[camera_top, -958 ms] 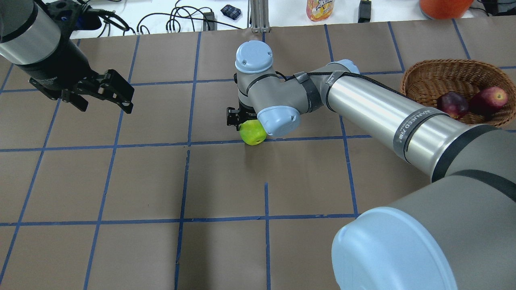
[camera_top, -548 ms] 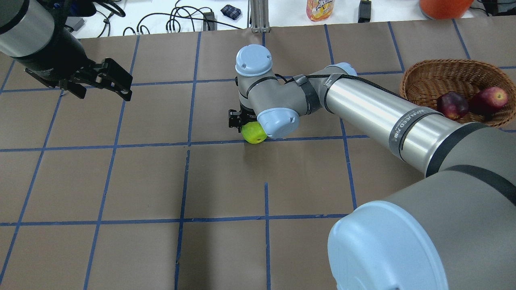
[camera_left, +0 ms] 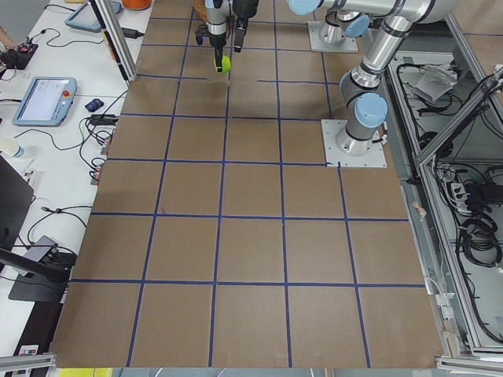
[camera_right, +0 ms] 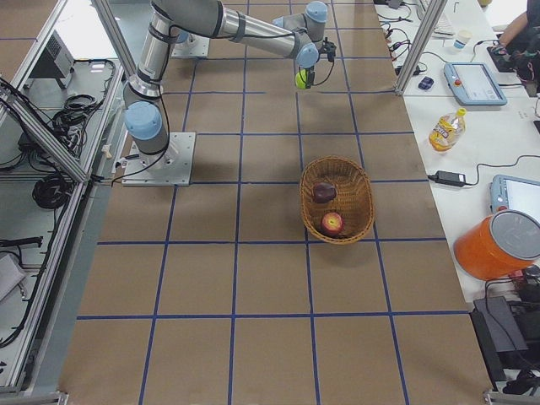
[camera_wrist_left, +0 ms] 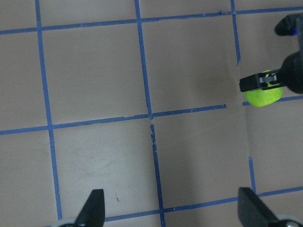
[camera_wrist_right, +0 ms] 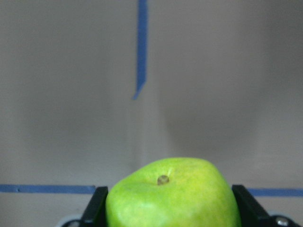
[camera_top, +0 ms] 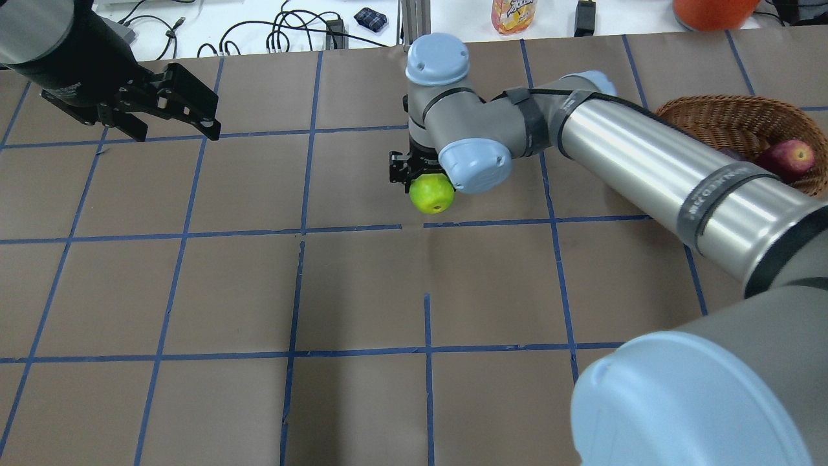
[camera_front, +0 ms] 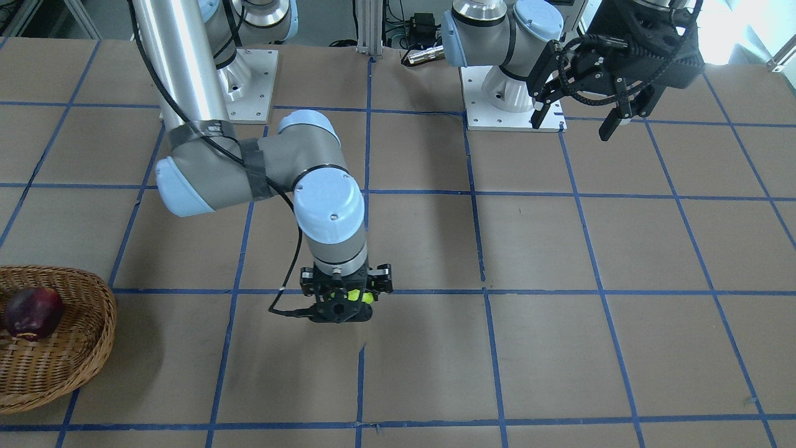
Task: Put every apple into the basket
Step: 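Carry the green apple with the right gripper into the basket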
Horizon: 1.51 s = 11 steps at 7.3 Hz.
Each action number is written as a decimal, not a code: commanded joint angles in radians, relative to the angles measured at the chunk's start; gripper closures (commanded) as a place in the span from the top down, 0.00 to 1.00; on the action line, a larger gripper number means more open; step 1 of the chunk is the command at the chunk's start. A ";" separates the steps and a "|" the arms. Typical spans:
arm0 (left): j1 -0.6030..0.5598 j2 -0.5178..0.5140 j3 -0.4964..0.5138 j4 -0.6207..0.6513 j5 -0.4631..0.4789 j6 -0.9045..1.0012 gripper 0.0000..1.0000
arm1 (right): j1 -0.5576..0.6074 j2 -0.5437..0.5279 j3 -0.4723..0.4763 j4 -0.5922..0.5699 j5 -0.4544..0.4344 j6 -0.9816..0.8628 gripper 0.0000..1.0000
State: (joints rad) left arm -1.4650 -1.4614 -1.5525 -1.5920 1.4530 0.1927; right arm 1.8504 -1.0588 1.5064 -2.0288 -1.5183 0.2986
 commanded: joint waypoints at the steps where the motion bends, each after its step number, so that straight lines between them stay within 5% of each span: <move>1: 0.005 -0.005 0.026 -0.063 0.076 -0.001 1.00 | -0.240 -0.143 0.000 0.197 -0.019 -0.095 0.00; 3: 0.002 -0.013 0.035 -0.106 0.083 -0.018 1.00 | -0.453 -0.168 0.003 0.228 -0.118 -0.238 0.00; 5: -0.005 -0.005 0.035 -0.135 0.095 -0.016 1.00 | -0.575 -0.132 0.014 0.188 -0.115 -0.451 0.00; 9: -0.075 -0.124 0.085 -0.128 0.069 0.002 1.00 | -0.625 -0.032 0.014 0.048 -0.138 -0.527 0.00; 10: -0.086 -0.141 0.062 -0.117 0.072 0.005 1.00 | -0.625 -0.027 0.015 0.061 -0.135 -0.520 0.10; 11: -0.081 -0.131 0.045 -0.105 0.072 0.017 1.00 | -0.625 -0.026 0.021 0.059 -0.132 -0.526 0.46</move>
State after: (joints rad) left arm -1.5410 -1.5889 -1.4881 -1.7102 1.5235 0.1995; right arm 1.2268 -1.0904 1.5229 -1.9686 -1.6534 -0.2230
